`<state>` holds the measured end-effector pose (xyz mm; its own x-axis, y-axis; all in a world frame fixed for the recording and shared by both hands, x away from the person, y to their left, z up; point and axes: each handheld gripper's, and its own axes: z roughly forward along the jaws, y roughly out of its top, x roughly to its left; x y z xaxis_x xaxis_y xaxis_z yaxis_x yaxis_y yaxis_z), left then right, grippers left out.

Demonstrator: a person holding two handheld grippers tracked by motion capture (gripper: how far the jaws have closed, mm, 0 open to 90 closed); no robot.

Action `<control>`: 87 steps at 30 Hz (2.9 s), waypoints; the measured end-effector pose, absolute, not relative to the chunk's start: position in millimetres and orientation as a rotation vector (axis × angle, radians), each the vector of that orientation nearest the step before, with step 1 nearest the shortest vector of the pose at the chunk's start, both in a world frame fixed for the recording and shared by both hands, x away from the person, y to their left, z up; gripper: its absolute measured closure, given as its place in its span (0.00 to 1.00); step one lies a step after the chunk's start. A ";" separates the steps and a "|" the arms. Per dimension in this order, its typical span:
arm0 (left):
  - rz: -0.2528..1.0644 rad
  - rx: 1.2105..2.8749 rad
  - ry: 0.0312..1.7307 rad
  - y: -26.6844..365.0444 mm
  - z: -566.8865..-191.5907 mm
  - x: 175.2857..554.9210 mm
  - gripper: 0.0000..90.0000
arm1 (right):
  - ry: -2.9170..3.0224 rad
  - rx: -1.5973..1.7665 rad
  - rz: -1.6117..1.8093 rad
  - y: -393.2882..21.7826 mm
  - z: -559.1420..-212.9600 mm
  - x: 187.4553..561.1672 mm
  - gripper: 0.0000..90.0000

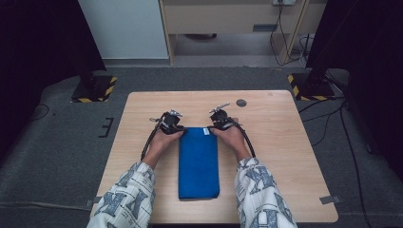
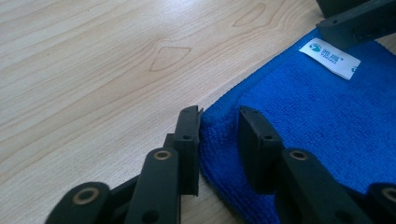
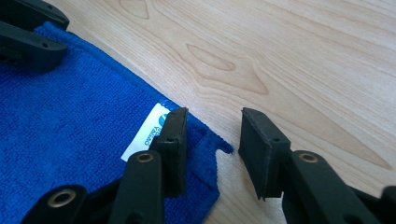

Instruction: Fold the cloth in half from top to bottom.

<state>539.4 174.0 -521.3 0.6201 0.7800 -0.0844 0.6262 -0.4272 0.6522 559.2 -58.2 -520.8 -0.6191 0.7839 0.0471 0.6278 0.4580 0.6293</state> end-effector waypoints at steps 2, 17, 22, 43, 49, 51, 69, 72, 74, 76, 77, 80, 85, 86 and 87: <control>0.297 2.190 1.096 173.9 -521.1 539.4 0.81 | 2.480 1.235 0.935 -58.3 -520.7 558.9 0.69; 0.258 2.171 1.127 171.0 -520.8 538.0 0.92 | 2.541 1.209 0.947 -52.8 -519.3 555.2 0.96; 0.253 2.168 1.127 171.2 -518.2 537.5 0.95 | 2.532 1.191 0.943 -53.3 -514.2 553.0 0.97; 0.334 2.102 1.058 175.9 -470.5 526.3 0.95 | 2.494 1.103 1.019 -59.5 -470.8 545.4 0.97; 0.361 2.089 1.037 175.4 -456.5 529.2 0.95 | 2.467 1.099 1.047 -61.8 -460.2 547.9 0.97; 0.367 2.087 1.035 174.4 -455.6 530.5 0.95 | 2.463 1.092 1.051 -62.4 -458.4 549.5 0.97; 0.384 2.065 1.051 172.9 -450.4 537.2 0.95 | 2.409 1.090 1.087 -65.4 -449.2 556.0 0.97; 0.386 2.068 1.048 172.8 -450.8 537.5 0.95 | 2.412 1.085 1.083 -65.1 -448.7 555.5 0.97; 0.390 2.057 1.047 172.4 -449.8 537.5 0.95 | 2.404 1.082 1.085 -65.5 -447.7 555.6 0.97; 0.396 2.066 1.037 171.6 -447.3 537.8 0.95 | 2.397 1.084 1.085 -65.8 -445.8 555.7 0.97; 0.400 2.067 1.033 171.8 -445.6 538.1 0.95 | 2.394 1.088 1.087 -65.8 -444.6 555.9 0.97; 0.403 2.061 1.032 172.1 -442.0 538.8 0.95 | 2.383 1.088 1.100 -66.4 -442.0 556.1 0.97; 0.407 2.061 1.028 171.7 -441.0 538.1 0.95 | 2.382 1.072 1.103 -67.3 -440.4 554.4 0.97; 0.406 2.062 1.026 171.5 -440.8 537.7 0.95 | 2.380 1.077 1.107 -67.5 -440.0 553.9 0.97; 0.406 2.062 1.025 171.4 -440.7 537.2 0.95 | 2.379 1.072 1.106 -67.8 -439.7 553.6 0.97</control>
<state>537.2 171.4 -440.7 0.6233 0.7800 -0.0560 0.5302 -0.3689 0.7634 553.6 -67.8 -439.7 -0.6734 0.7385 0.0343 0.5020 0.4228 0.7545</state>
